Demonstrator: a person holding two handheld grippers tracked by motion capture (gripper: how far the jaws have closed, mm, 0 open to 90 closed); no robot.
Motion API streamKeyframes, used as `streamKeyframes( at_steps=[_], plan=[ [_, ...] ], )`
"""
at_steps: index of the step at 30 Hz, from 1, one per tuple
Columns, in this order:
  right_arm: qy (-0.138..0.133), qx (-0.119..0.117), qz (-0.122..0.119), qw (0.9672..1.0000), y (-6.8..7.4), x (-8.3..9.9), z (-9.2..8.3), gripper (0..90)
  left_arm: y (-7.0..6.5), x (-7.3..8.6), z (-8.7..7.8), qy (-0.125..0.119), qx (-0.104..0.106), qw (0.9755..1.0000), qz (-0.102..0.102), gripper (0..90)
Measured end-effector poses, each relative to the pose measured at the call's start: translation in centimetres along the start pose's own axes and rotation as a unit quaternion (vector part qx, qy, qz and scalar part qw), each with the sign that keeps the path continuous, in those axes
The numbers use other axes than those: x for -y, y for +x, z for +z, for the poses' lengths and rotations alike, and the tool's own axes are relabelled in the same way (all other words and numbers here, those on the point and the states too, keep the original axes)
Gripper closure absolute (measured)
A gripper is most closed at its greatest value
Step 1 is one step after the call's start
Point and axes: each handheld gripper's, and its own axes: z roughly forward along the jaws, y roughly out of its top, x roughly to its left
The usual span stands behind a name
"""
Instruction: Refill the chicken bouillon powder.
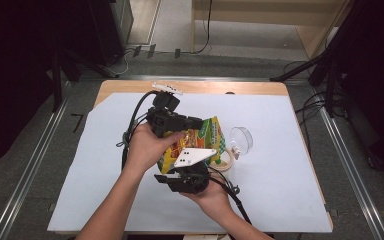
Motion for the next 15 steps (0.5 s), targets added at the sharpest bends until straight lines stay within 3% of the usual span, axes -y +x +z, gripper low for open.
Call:
streamKeyframes(
  at_steps=[6, 15],
  plan=[
    [0.006, -0.005, 0.006, 1.0, -0.4, -0.45, 0.04, 73.5, 0.68, -0.4, 0.21, 0.007, 0.004, 0.9998, -0.016, 84.0],
    [0.003, -0.001, 0.004, 1.0, -0.58, -0.66, -0.24, 73.8, 0.74, -0.87, 0.42, 0.01, 0.006, 0.9998, -0.017, 84.2]
  ],
)
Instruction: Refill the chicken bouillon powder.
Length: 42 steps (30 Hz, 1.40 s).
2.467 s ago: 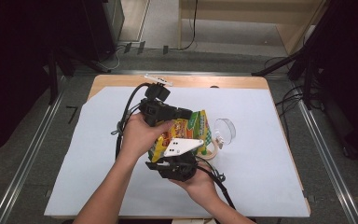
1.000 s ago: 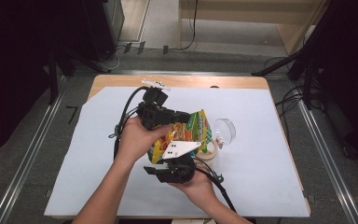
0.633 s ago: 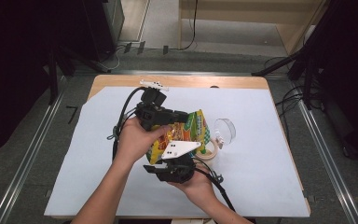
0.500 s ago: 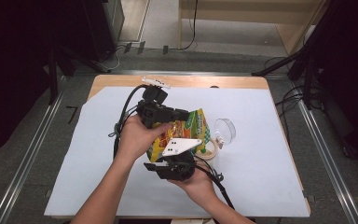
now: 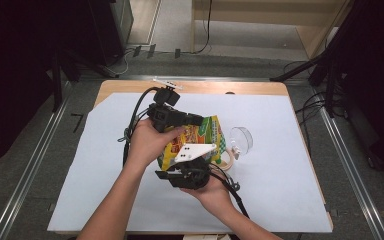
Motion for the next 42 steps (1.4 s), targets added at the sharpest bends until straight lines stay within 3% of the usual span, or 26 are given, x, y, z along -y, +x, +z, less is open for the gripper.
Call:
streamKeyframes(
  at_steps=[20, 27, 42],
  plan=[
    [-0.002, -0.004, 0.007, 1.0, 0.0, -0.1, -0.1, 74.3, -0.7, -0.4, 0.3, 0.017, -0.004, 0.9998, 0.009, 84.2],
    [0.003, -0.003, 0.006, 1.0, 0.0, 0.1, 0.0, 74.7, -0.8, -0.1, 0.2, 0.012, 0.009, 0.9999, 0.005, 84.5],
    [-0.002, 0.002, 0.006, 1.0, 0.1, 0.2, -0.5, 75.5, -1.8, -0.4, 0.5, 0.023, 0.009, 0.9996, 0.016, 84.5]
  ],
)
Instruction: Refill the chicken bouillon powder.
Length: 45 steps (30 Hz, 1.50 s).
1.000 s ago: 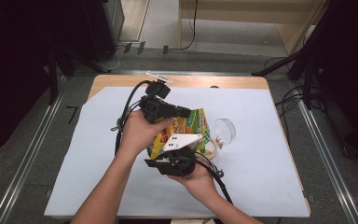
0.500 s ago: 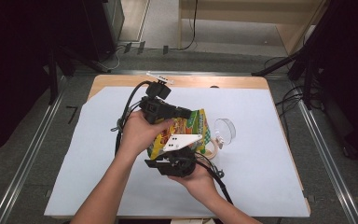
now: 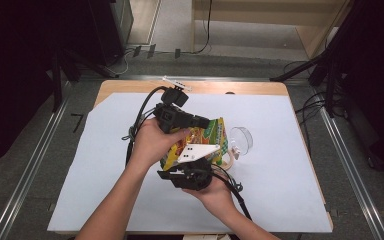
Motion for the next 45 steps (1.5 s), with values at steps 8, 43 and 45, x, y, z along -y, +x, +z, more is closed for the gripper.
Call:
streamKeyframes(
  at_steps=[8, 43, 45],
  plan=[
    [0.001, 0.006, -0.004, 1.0, -0.1, 0.2, 0.2, 75.3, -0.3, 0.1, 0.0, 0.001, 0.002, 1.0, 0.004, 84.6],
    [0.008, -0.005, -0.039, 0.9992, 0.6, 2.5, 2.0, 54.7, 0.3, 2.8, -1.5, 0.0, 0.008, 1.0, 0.002, 87.1],
    [0.008, -0.007, -0.036, 0.9993, 0.6, 2.6, 2.0, 54.4, 0.4, 2.9, -1.5, 0.001, 0.01, 0.9999, 0.002, 87.2]
  ],
)
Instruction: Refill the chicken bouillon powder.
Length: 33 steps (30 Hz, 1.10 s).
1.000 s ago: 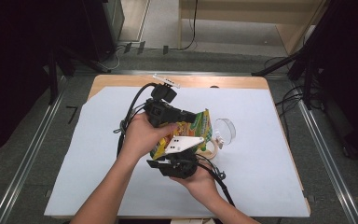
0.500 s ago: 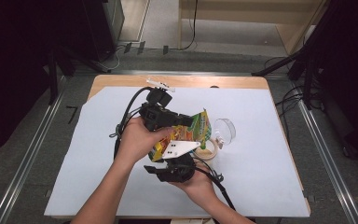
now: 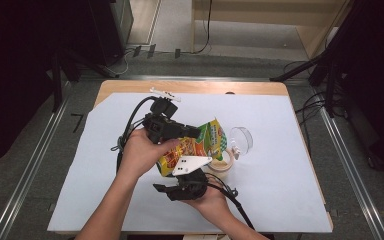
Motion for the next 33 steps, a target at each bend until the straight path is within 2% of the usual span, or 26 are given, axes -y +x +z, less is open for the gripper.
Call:
streamKeyframes(
  at_steps=[8, 11, 19, 27, 33],
  plan=[
    [0.0, 0.003, -0.004, 1.0, 0.0, 0.6, 0.3, 50.4, 0.6, 0.5, -0.4, 0.005, 0.01, 0.9999, -0.001, 87.8],
    [0.004, 0.005, 0.001, 1.0, 0.0, 0.9, 0.2, 50.2, 0.9, 0.7, -0.5, 0.01, 0.007, 0.9999, -0.002, 88.0],
    [0.014, 0.015, 0.011, 0.9997, -0.6, 1.7, -0.2, 50.0, 1.2, 1.0, -0.3, 0.022, 0.014, 0.9997, 0.001, 88.5],
    [0.021, 0.019, 0.007, 0.9996, -0.7, 2.1, -0.3, 49.6, 1.8, 1.4, -0.6, 0.026, 0.043, 0.9987, 0.011, 88.7],
    [0.022, 0.023, 0.008, 0.9995, -0.8, 2.1, -0.4, 49.6, 2.1, 1.7, -0.9, 0.029, 0.048, 0.998, 0.03, 88.6]
  ],
)
